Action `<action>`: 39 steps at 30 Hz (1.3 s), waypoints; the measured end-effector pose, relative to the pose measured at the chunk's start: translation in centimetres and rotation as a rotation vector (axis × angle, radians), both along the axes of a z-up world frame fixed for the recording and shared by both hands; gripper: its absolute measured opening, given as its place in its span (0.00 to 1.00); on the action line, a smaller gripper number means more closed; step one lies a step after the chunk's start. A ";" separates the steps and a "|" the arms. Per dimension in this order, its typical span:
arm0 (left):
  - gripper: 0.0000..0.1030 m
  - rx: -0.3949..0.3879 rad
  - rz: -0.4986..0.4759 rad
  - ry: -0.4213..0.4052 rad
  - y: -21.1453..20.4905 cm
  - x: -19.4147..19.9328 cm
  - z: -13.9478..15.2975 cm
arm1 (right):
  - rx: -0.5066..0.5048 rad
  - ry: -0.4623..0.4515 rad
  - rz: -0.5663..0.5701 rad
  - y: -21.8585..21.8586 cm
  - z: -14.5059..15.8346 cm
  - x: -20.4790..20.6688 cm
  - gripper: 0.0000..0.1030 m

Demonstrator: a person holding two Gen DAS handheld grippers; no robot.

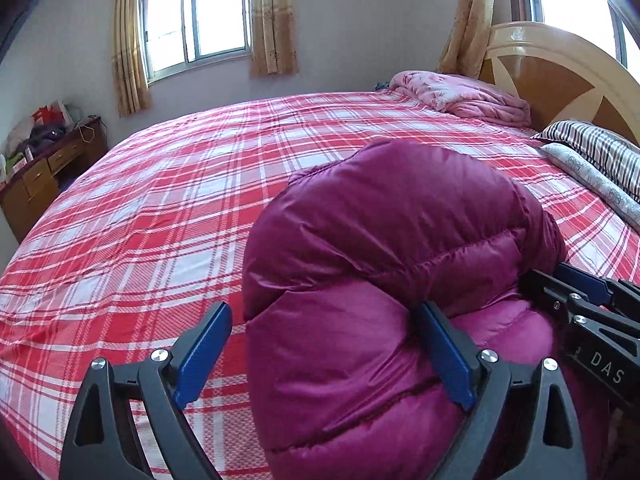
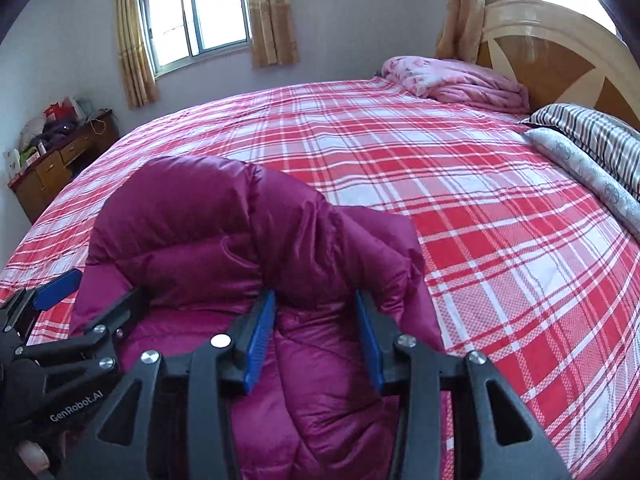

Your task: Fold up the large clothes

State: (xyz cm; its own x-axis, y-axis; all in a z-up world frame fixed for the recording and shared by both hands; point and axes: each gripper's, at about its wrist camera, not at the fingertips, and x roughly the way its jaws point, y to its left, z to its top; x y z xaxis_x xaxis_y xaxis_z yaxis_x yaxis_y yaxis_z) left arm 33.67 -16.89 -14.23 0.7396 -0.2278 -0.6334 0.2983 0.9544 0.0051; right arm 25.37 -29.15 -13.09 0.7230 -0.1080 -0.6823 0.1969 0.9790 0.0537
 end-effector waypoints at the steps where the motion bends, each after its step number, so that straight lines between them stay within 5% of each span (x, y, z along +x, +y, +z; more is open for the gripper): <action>1: 0.92 0.000 0.001 0.003 -0.1 0.0 -0.1 | 0.010 0.003 0.000 -0.3 -0.2 0.0 0.41; 39: 0.97 0.006 -0.002 0.079 -0.8 1.3 -1.8 | 0.063 0.077 -0.001 -1.0 -2.8 1.5 0.46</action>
